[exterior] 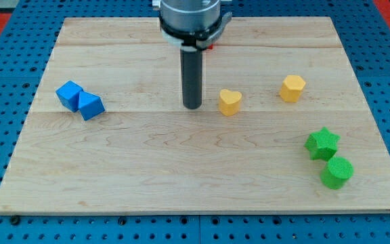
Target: Move the yellow hexagon into the yellow heart
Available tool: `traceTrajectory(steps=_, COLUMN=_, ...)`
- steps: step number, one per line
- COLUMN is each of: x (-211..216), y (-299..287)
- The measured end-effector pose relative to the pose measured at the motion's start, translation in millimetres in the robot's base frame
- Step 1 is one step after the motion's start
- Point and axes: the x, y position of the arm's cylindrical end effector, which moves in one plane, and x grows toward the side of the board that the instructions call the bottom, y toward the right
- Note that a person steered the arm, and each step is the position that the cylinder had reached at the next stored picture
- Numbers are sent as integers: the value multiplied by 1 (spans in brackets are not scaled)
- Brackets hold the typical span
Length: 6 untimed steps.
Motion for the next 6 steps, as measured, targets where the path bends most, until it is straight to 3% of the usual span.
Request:
traceTrajectory(steps=4, x=11, y=189)
traceTrajectory(steps=5, x=-34, y=270)
traceTrajectory(steps=6, x=-61, y=218)
